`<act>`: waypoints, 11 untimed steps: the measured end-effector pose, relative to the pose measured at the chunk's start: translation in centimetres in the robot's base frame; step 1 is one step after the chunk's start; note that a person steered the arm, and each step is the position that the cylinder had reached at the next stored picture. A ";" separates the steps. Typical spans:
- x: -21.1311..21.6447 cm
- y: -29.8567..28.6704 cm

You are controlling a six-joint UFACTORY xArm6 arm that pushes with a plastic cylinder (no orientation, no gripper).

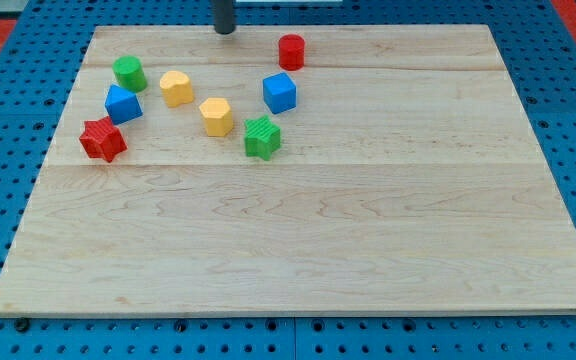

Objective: Push the blue triangle into the yellow hexagon

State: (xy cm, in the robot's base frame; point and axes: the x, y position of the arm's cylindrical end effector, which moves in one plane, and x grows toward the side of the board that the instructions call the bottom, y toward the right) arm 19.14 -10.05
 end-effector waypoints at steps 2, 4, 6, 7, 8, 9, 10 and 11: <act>1.4 -7.7; 2.0 -14.7; 10.5 -15.1; 15.2 -15.3; 17.5 -14.7; 16.5 -14.1; 16.6 -11.4; 19.4 -3.5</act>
